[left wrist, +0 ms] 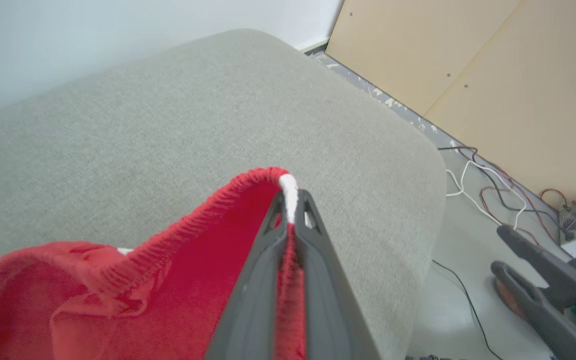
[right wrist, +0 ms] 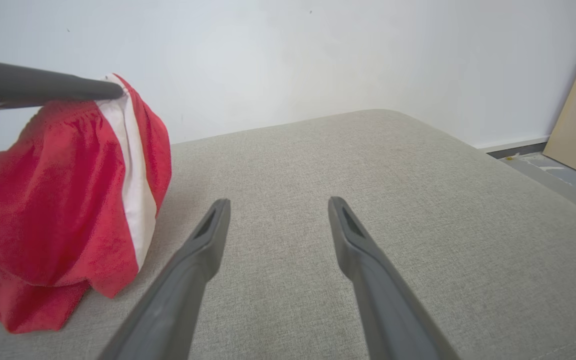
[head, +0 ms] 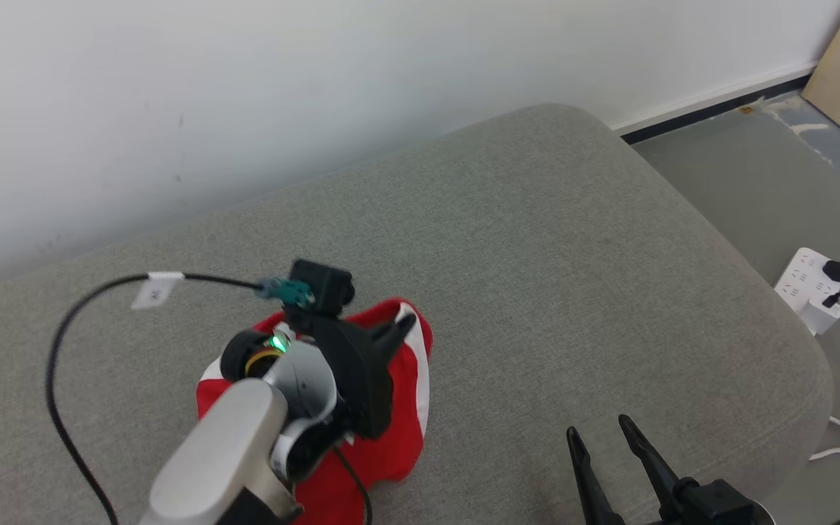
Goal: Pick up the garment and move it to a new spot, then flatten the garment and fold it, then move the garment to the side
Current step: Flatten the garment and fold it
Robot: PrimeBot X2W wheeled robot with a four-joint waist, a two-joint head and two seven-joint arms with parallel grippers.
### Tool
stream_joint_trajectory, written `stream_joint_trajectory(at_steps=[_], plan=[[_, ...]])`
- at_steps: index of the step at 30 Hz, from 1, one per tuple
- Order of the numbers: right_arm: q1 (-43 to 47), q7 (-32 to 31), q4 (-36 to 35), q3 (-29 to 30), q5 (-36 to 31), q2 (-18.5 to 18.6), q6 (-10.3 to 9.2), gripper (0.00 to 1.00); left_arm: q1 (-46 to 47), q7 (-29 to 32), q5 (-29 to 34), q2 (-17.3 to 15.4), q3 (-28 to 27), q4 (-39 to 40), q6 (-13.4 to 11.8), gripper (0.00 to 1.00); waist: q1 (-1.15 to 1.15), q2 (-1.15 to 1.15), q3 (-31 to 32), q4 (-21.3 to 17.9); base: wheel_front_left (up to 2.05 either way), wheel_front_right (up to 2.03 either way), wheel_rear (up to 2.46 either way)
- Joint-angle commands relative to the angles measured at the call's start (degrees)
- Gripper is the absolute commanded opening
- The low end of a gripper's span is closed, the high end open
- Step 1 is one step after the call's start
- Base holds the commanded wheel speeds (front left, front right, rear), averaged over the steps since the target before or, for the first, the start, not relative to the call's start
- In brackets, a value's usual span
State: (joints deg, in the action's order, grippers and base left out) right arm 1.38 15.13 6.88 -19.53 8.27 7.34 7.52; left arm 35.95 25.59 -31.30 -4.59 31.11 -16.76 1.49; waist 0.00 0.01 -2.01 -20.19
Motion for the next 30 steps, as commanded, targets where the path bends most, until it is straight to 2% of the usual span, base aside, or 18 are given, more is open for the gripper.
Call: stream_joint_trajectory(at_steps=[1, 5, 11, 14, 18, 20, 24, 30], plan=[[-0.7, 0.1, 0.1, -0.1, 0.3, -0.1, -0.06, 1.00, 1.8, -0.6, -1.6, 0.2, -1.6, -0.4, 0.3, 0.00, 0.00, -0.01, 0.2, -0.6, 0.00, 0.00, 0.00], [-0.2, 0.1, 0.0, 0.0, 0.4, -0.4, -0.06, 1.00, 7.0, -2.1, -7.8, 0.6, -7.3, -2.5, 1.2, 0.00, 0.00, -0.01, 0.6, -1.7, 0.00, 0.00, 0.00], [0.2, 0.1, 0.4, -0.2, 0.6, -0.7, -0.06, 1.00, 16.8, -5.7, -10.9, 0.2, -13.3, -6.9, 2.0, 0.00, 0.00, -0.01, 1.2, -2.9, 0.00, 0.00, 0.00], [-0.1, 0.1, 0.4, -0.1, 0.8, -0.6, -0.06, 1.00, 22.8, -8.1, -11.5, 0.0, -15.0, -9.7, 3.1, 0.00, 0.00, -0.01, 1.4, -2.9, 0.00, 0.00, 0.00], [-0.1, 0.1, 0.1, 0.2, 0.7, -0.4, -0.06, 1.00, 25.7, -7.5, -14.3, 0.4, -15.3, -11.5, 4.3, 0.00, 0.00, -0.01, 1.5, -1.9, 0.00, 0.00, 0.00], [0.2, 0.1, 0.0, 0.5, 0.6, -0.4, -0.06, 1.00, 24.5, -6.5, -15.2, 0.5, -14.7, -12.0, 4.7, 0.00, 0.00, -0.01, 1.4, -1.0, 0.00, 0.00, 0.00], [0.7, 0.1, -0.1, 0.6, 0.5, -0.8, -0.06, 1.00, 18.6, -6.7, -13.7, -2.2, -13.4, -12.5, 4.7, 0.00, 0.00, -0.01, 1.2, 0.9, 0.00, 0.00, 0.00], [1.4, 0.1, -0.2, 0.8, 0.3, -1.1, -0.06, 1.00, 7.6, -8.1, -15.3, -4.8, -14.9, -13.1, 3.8, 0.00, 0.00, -0.01, 1.3, 2.4, 0.00, 0.00, 0.00]])
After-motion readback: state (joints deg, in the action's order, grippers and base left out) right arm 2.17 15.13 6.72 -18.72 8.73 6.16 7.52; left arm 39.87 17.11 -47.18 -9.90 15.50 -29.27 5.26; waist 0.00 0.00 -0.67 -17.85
